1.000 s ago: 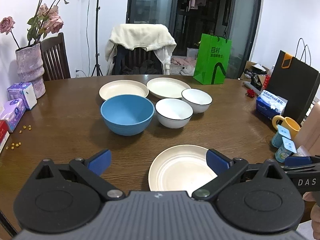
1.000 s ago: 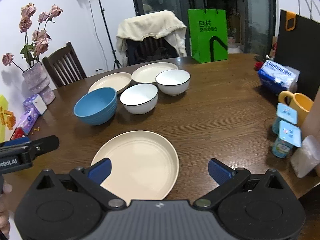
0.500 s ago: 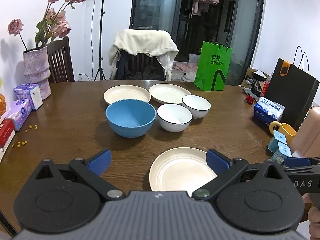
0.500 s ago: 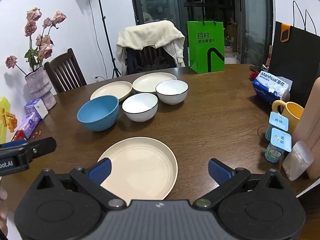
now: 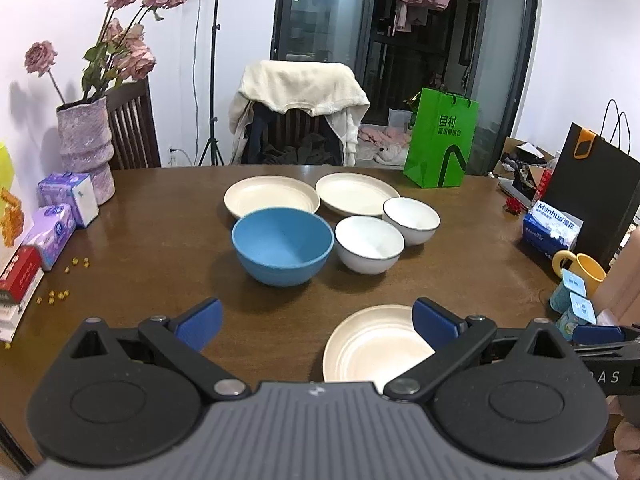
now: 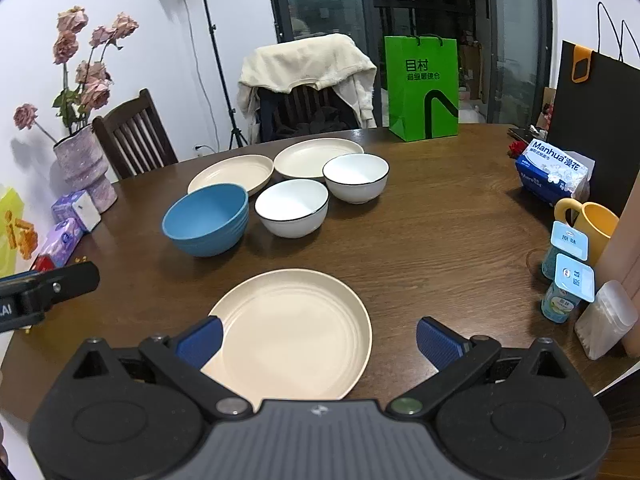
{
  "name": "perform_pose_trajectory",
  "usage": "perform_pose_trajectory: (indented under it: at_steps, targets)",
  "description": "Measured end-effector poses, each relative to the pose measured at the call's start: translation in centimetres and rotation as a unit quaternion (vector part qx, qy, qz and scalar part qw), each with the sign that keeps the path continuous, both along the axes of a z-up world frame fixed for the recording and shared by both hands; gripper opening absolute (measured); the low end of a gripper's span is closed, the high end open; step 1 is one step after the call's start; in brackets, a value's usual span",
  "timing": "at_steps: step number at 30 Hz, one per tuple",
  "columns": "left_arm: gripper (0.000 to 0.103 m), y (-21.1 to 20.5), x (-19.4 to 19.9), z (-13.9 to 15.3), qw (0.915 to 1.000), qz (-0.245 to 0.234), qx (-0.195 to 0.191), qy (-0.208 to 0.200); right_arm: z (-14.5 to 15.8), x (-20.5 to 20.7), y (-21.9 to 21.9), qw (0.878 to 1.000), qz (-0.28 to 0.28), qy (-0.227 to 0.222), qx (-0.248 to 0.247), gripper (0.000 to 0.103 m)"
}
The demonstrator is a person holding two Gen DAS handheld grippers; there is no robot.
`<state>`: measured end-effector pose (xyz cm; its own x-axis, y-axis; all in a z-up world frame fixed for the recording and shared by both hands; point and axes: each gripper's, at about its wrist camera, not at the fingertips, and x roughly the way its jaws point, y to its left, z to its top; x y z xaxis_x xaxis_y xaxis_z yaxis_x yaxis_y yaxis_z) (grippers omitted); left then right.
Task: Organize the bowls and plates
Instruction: 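Move both open grippers back toward the blue bowl and white bowls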
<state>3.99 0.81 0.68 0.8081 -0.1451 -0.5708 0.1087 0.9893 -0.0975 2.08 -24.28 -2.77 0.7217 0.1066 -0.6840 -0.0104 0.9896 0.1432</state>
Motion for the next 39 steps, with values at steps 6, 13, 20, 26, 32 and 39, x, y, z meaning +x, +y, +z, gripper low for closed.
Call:
perform_pose_trajectory:
  at_steps: [6, 13, 20, 26, 32, 39]
  targets:
    - [0.103, 0.9, 3.1, 1.2, 0.9999, -0.014, -0.003, -0.004, 0.7, 1.9, -0.1, 1.000, -0.020, -0.004, 0.000, 0.103]
    - [0.103, 2.2, 7.2, 2.0, 0.9998, -0.017, 0.008, 0.005, 1.3, 4.9, 0.8, 1.000, -0.019, 0.009, 0.003, 0.103]
    - [0.103, 4.0, 11.4, 2.8, 0.9998, -0.013, 0.012, 0.013, 2.1, 8.5, 2.1, 1.000, -0.009, 0.016, 0.005, 0.103]
    - [0.103, 5.6, 15.2, 3.1, 0.9996, -0.011, 0.022, 0.016, 2.7, 12.2, 3.0, 1.000, -0.002, 0.023, 0.005, 0.103]
    - [0.103, 6.9, 18.6, 3.2, 0.9994, -0.008, 0.023, 0.024, 2.8, 16.1, 4.2, 0.999, 0.006, 0.032, -0.003, 0.103]
    - [0.103, 8.6, 22.9, 2.8, 0.9991, -0.006, 0.020, 0.036, 2.9, 20.3, 5.9, 0.999, 0.014, 0.039, 0.000, 0.103]
